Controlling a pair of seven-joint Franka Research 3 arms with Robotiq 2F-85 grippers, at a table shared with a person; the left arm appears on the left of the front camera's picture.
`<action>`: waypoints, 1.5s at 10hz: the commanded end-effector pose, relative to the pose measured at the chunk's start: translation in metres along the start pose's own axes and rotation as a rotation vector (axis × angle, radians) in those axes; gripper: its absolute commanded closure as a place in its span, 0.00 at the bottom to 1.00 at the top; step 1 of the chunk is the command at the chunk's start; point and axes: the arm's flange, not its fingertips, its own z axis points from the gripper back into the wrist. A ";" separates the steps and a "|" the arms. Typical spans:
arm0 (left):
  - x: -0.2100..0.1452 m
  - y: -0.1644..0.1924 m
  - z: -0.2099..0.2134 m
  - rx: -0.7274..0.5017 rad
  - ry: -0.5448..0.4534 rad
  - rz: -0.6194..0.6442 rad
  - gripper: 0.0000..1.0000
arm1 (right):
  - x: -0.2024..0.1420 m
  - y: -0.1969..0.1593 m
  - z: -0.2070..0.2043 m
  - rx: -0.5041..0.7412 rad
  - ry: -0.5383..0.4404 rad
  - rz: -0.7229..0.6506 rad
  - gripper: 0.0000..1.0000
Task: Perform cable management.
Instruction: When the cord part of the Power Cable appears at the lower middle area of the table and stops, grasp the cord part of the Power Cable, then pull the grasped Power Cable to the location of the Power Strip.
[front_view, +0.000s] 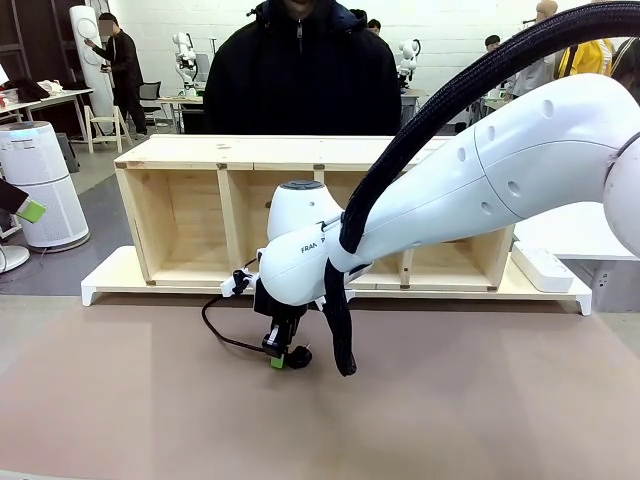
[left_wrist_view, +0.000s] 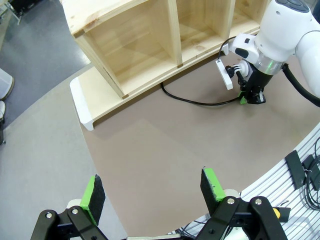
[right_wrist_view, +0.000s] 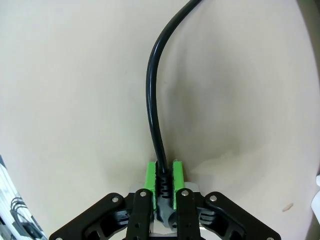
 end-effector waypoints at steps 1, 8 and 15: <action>0.002 0.002 -0.002 0.005 -0.009 0.000 0.00 | 0.003 0.000 0.003 0.021 0.019 0.017 1.00; 0.002 0.002 -0.002 0.005 -0.009 0.000 0.00 | 0.000 0.000 0.000 0.000 0.000 0.000 1.00; 0.002 0.002 -0.002 0.005 -0.009 0.000 0.00 | -0.053 0.048 0.002 -0.024 0.040 0.015 0.84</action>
